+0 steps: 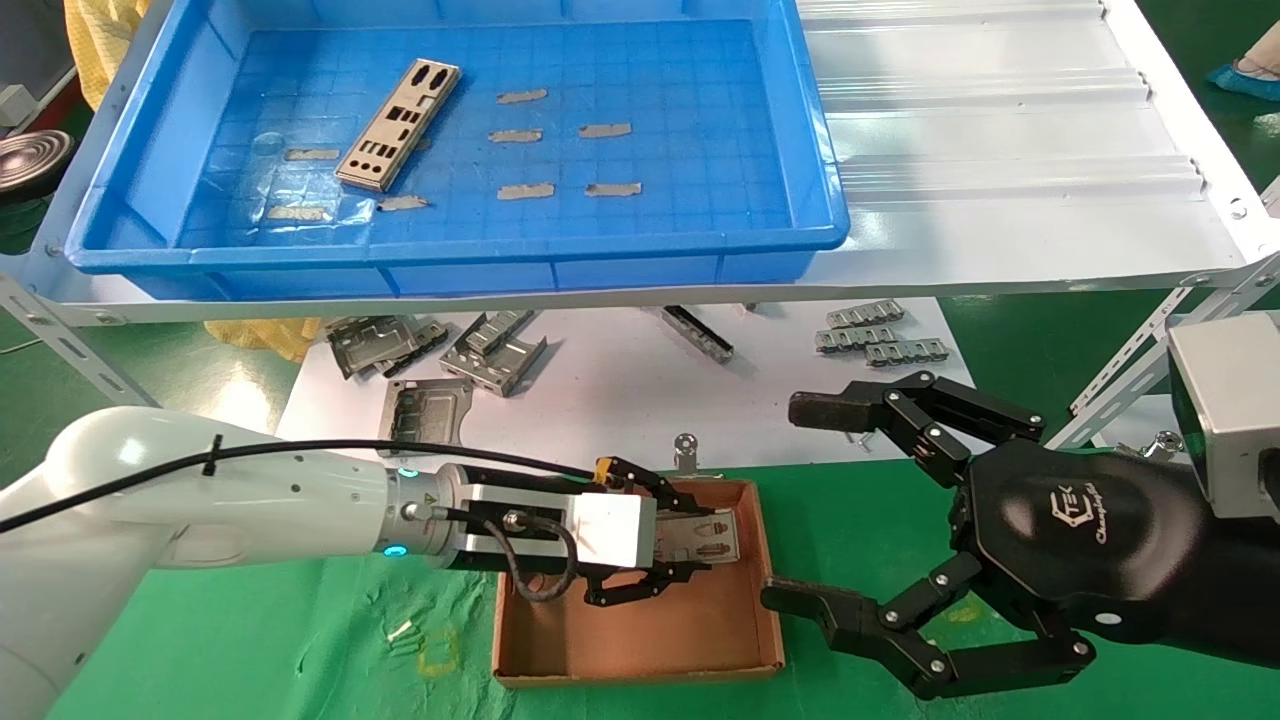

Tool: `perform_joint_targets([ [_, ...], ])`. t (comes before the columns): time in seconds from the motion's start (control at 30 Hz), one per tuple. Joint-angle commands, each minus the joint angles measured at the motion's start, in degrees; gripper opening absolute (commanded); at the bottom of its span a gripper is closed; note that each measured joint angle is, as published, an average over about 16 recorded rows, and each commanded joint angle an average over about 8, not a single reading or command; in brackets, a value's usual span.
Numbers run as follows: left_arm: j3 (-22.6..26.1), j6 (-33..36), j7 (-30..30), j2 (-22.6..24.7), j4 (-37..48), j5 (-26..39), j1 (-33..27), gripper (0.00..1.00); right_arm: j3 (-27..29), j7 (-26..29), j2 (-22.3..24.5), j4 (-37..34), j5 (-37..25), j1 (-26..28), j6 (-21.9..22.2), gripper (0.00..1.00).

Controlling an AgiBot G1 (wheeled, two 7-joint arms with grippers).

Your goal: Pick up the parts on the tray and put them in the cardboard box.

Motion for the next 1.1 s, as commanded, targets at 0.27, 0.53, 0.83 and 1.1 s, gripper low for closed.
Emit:
perform_joint_targets([
  [0.27,0.44,-1.69,3.61,2.22,4.76,1.3,-0.51,1.0,0.0,0.0,0.0,0.0,0.0,0.0,0.0,1.0],
  [0.53,0.27,-0.59,5.47,2.88,7.45,0.9,-1.38,1.0,0.0,0.0,0.0,0.0,0.0,0.0,0.0,1.0],
  [0.83,-0.58,2.91,6.33,1.99,8.27,-1.03,-2.21,1.0,0.0,0.0,0.0,0.0,0.0,0.0,0.0,1.0],
  [1.1,-1.59,8.01,5.49,0.9,9.0,-3.96,-2.31,1.0,0.0,0.0,0.0,0.0,0.0,0.0,0.0,1.0],
])
